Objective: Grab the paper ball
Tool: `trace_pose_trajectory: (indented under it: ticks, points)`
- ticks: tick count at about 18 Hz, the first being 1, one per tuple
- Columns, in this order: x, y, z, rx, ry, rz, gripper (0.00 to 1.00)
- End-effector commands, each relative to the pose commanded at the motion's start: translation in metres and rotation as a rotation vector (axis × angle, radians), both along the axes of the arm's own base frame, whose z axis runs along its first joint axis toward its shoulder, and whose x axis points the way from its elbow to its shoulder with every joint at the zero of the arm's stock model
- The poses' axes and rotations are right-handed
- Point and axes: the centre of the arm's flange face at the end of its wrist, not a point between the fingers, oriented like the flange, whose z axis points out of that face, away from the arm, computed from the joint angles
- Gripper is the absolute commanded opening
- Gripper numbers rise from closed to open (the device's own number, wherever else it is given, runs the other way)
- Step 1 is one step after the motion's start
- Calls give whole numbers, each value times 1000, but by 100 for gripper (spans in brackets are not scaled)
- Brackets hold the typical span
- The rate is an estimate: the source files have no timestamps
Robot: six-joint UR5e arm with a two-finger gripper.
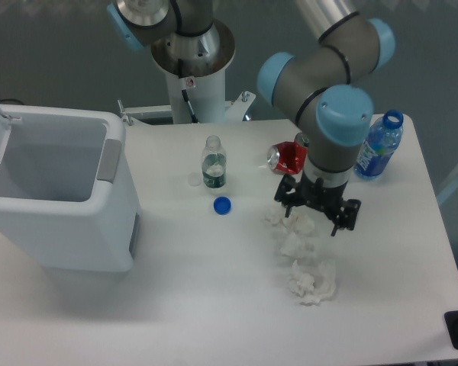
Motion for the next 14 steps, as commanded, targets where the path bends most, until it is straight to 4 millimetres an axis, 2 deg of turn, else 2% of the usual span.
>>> trace_pose_trajectory:
  ticks: [1, 4, 8, 11, 14]
  points:
    - [-3, 5, -13, 2, 4, -5, 100]
    - [-19, 19, -33, 43, 71, -11, 100]
    - [-22, 26, -40, 45, 71, -16, 100]
    - [-26, 48, -51, 46, 71, -23, 100]
    - [-23, 48, -54, 41, 63, -15, 93]
